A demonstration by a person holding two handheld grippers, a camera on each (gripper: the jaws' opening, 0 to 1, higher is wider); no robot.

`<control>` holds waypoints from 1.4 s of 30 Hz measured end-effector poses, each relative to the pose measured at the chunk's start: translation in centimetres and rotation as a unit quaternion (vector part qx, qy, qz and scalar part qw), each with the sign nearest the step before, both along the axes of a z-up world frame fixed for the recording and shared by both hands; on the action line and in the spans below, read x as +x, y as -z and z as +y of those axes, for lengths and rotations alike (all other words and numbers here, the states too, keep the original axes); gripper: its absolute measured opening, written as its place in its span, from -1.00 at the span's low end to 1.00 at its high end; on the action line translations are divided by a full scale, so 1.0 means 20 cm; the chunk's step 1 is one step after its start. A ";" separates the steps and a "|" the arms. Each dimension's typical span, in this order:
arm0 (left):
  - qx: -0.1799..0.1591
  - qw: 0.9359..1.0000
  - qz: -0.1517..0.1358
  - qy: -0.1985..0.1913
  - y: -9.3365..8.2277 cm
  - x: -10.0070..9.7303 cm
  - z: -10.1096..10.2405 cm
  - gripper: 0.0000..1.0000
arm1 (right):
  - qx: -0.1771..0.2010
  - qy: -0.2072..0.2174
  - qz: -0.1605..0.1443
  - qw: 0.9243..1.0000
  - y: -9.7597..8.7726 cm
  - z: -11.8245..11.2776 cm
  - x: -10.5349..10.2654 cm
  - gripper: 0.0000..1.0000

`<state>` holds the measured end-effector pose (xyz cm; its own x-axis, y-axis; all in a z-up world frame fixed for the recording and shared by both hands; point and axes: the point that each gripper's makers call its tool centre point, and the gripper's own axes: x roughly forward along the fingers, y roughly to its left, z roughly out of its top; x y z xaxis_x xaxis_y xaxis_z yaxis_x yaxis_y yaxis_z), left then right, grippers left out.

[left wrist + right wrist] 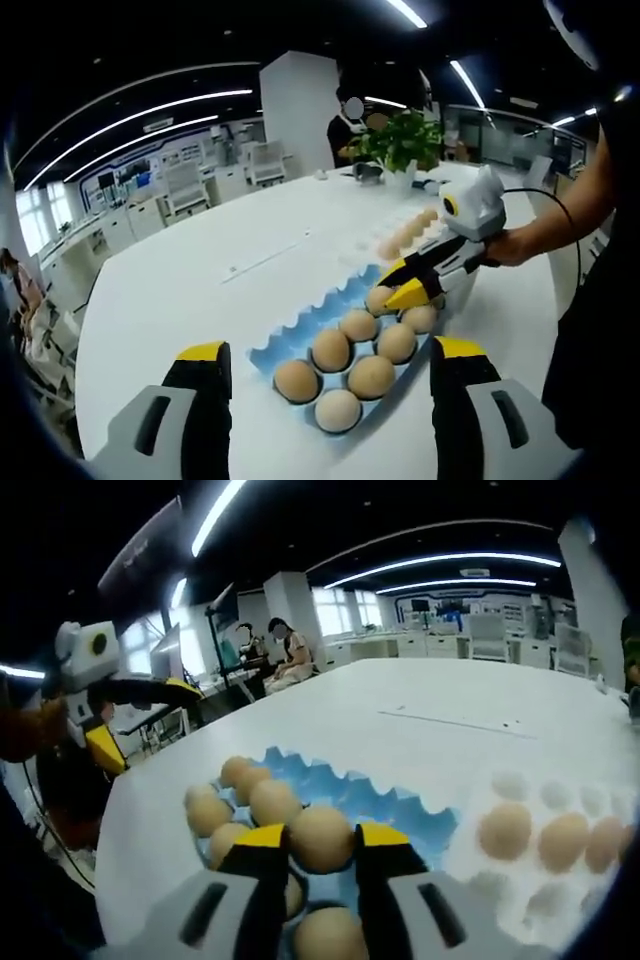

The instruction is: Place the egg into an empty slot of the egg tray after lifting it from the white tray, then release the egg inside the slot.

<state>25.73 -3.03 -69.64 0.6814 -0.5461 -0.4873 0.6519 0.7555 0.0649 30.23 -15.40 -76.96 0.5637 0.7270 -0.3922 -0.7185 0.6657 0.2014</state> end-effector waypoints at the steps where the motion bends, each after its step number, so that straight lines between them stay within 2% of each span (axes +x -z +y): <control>1: 0.000 1.000 0.000 0.001 0.00 0.00 0.00 0.62 | 0.001 0.000 0.000 1.000 0.00 -0.01 -0.01 -0.48; 9: -0.003 1.000 0.000 0.001 0.00 0.00 -0.01 0.62 | 0.003 0.017 -0.006 1.000 -0.02 -0.08 -0.04 -0.48; 13: -0.004 1.000 -0.001 0.000 0.00 0.00 -0.01 0.62 | 0.014 0.047 -0.013 0.999 -0.05 -0.15 -0.04 -0.49; 17: -0.002 1.000 0.000 0.003 0.00 0.00 -0.01 0.62 | 0.018 0.079 -0.013 0.997 -0.05 -0.25 -0.02 -0.49; 21: -0.002 1.000 -0.001 0.002 0.00 0.00 -0.01 0.62 | 0.002 0.126 -0.030 0.992 -0.08 -0.42 0.01 -0.50; 24: -0.003 1.000 -0.001 0.002 0.00 0.00 -0.02 0.62 | -0.006 0.179 -0.046 0.983 -0.10 -0.59 0.05 -0.50; 26: -0.005 1.000 -0.002 0.004 -0.01 0.01 -0.02 0.62 | -0.035 0.225 -0.062 0.972 -0.09 -0.77 0.07 -0.50; 28: -0.004 1.000 -0.003 0.004 -0.01 0.01 -0.03 0.62 | -0.037 0.261 -0.069 0.962 -0.10 -0.89 0.09 -0.50; 29: -0.004 1.000 -0.002 0.004 -0.01 0.01 -0.03 0.62 | -0.047 0.285 -0.078 0.954 -0.11 -0.98 0.09 -0.50; 31: -0.004 1.000 -0.002 0.005 -0.01 0.01 -0.03 0.62 | -0.056 0.318 -0.079 0.943 -0.11 -1.10 0.09 -0.50; 33: -0.003 1.000 -0.001 0.005 -0.01 0.01 -0.03 0.62 | -0.064 0.334 -0.082 0.937 -0.11 -1.18 0.09 -0.50; 37: -0.003 1.000 -0.002 0.005 -0.01 0.01 -0.03 0.62 | -0.078 0.387 -0.088 0.914 -0.12 -1.39 0.10 -0.50; 39: -0.003 1.000 -0.002 0.007 -0.01 0.01 -0.04 0.63 | -0.086 0.402 -0.087 0.908 -0.12 -1.46 0.10 -0.49; 40: -0.002 1.000 -0.002 0.007 -0.01 0.01 -0.04 0.63 | -0.098 0.412 -0.089 0.902 -0.11 -1.51 0.11 -0.48; 42: -0.002 1.000 -0.002 0.007 -0.01 0.01 -0.04 0.63 | -0.110 0.419 -0.081 0.898 -0.08 -1.56 0.11 -0.47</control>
<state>25.93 -3.79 -69.39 0.6760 -0.5573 -0.4821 0.6619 0.7467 0.0650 32.43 -46.57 -75.28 0.9389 -0.0644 -0.3382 0.0454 0.9969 -0.0638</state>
